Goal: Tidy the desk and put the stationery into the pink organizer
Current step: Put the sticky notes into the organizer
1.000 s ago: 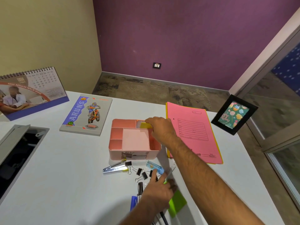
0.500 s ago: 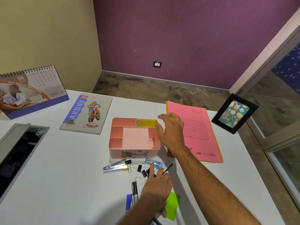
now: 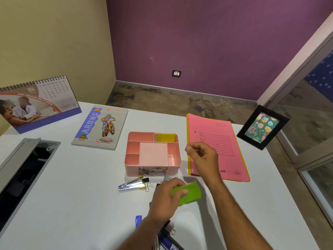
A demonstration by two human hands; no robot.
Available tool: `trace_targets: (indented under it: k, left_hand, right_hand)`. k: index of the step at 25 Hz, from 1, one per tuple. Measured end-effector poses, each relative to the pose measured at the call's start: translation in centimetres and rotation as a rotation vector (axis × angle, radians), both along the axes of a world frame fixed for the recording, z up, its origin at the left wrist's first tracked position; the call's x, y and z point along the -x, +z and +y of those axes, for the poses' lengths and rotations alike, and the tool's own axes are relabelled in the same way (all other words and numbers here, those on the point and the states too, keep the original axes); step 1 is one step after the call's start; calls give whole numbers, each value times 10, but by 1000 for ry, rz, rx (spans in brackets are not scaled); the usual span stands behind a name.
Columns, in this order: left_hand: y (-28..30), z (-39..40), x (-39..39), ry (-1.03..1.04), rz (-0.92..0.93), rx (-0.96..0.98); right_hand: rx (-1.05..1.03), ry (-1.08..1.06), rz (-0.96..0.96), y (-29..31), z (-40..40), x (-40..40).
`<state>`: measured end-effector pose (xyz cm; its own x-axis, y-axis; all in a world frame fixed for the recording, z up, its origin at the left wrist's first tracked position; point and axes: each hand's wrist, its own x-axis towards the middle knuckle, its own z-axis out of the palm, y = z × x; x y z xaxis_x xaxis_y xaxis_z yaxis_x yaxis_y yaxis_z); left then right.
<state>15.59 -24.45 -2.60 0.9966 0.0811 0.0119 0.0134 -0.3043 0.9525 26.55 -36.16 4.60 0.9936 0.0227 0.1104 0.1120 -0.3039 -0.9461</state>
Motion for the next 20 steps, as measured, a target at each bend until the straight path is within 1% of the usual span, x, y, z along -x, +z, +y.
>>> trace_targets:
  k: [2,3,5,6,8,10,13,14,15,18,20]
  left_hand:
    - [10,9,-6,167,41,208]
    - [14,15,-10,230,41,261]
    - [18,26,-15,310,21,295]
    - [20,32,-17,335,16,302]
    - [22,40,-18,364,14,319]
    - [26,47,-16,376,25,317]
    - [20,66,-6,411,85,311]
    - [15,76,-1,419,105,274]
    - [8,88,3,422,116,174]
    - [-14,122,16,410,116,-333]
    - [-29,139,23,361,137,-535]
  right_hand:
    - [17,171,58,1,-3,9]
    - [43,273,95,2,-4,12]
    - [137,432,151,4,-2,16]
    - [193,470,160,4,0,17]
    - [276,480,141,5,5,14]
    - [319,463,79,8,11,10]
    - [304,346,-57,23,18,-3]
    - [294,297,-121,29,20,-8]
    - [304,254,-197,34,23,-15]
    - [435,159,-405,42,33,-33]
    - [534,131,-431,39,40,-44]
